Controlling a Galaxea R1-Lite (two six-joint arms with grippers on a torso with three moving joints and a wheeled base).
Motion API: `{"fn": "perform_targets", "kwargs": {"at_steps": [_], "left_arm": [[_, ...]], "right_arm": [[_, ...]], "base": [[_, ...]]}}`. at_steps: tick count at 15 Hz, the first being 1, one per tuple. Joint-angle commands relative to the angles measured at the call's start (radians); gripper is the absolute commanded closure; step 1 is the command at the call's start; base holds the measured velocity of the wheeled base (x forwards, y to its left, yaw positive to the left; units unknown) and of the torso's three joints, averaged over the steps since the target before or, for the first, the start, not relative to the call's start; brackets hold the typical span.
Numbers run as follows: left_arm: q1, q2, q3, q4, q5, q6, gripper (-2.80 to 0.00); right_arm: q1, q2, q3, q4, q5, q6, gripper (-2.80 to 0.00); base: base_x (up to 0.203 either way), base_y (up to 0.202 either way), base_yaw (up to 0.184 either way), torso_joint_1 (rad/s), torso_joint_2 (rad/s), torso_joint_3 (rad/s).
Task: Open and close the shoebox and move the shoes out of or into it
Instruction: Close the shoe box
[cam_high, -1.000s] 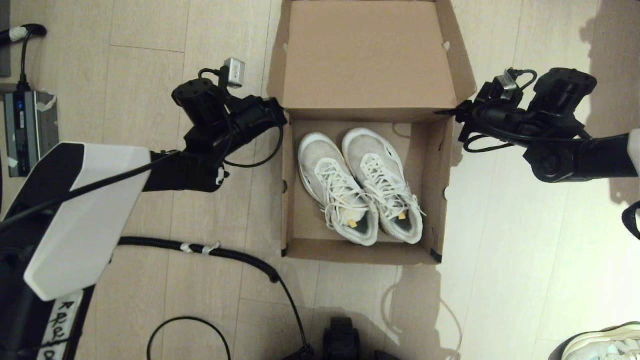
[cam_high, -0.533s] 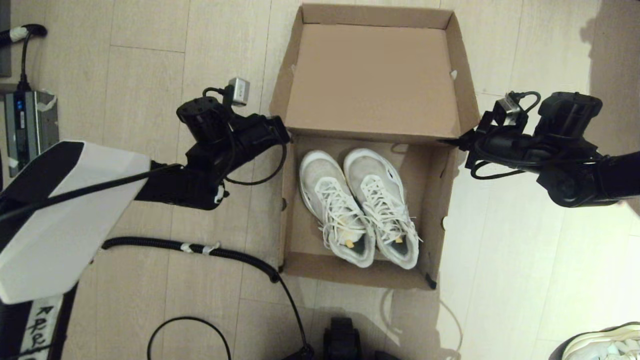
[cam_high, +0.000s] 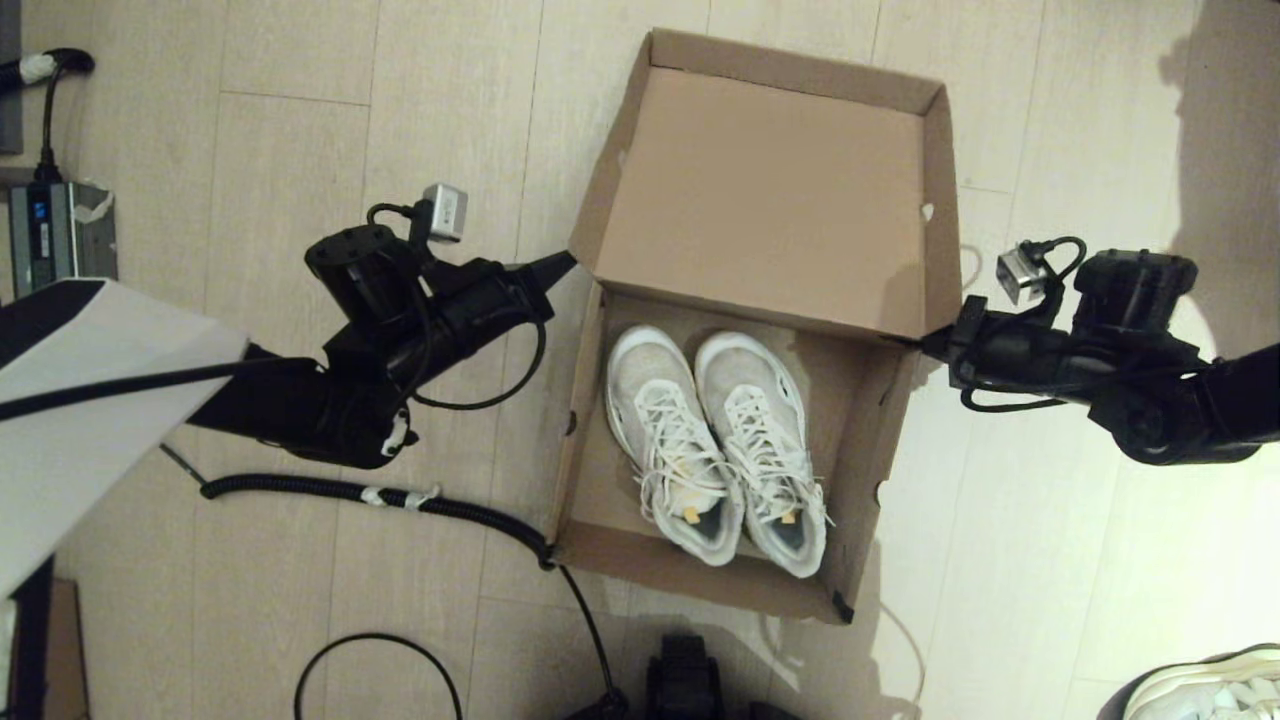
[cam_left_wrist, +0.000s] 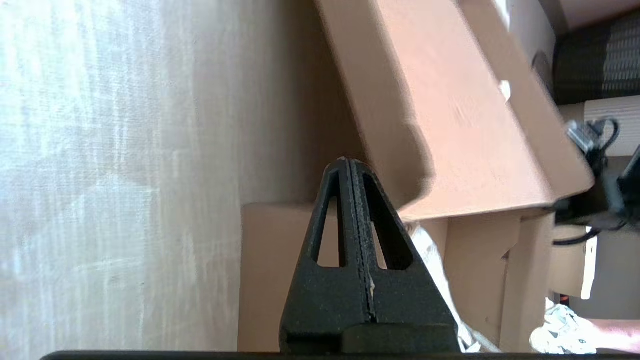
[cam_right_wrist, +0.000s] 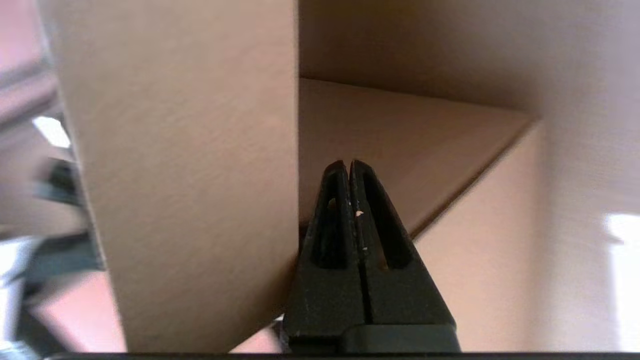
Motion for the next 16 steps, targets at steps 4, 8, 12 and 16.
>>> {"fn": "perform_targets", "kwargs": {"at_steps": [4,8,12,16], "left_arm": [[0.001,-0.003,0.031,-0.018,-0.001,-0.002,0.0],[0.026,0.004,0.019,-0.02,-0.001,-0.004,0.0],[0.037,0.013,-0.006,-0.017,-0.004,-0.005,0.0],[0.046,0.033,-0.063,-0.006,-0.005,-0.005,0.0]], "right_arm": [[0.003,0.081,0.021,-0.002,-0.089,-0.155,0.0],[-0.02,0.079,0.033,-0.002,-0.165,-0.208,0.0],[-0.053,-0.017,0.061,0.017,-0.167,-0.207,0.0],[-0.056,-0.102,0.05,0.089,-0.178,-0.205,0.0]], "base": [[0.0,0.0,0.0,0.0,0.0,0.0],[0.0,0.0,0.0,0.0,0.0,0.0],[0.0,0.0,0.0,0.0,0.0,0.0],[0.0,0.0,0.0,0.0,0.0,0.0]]}}
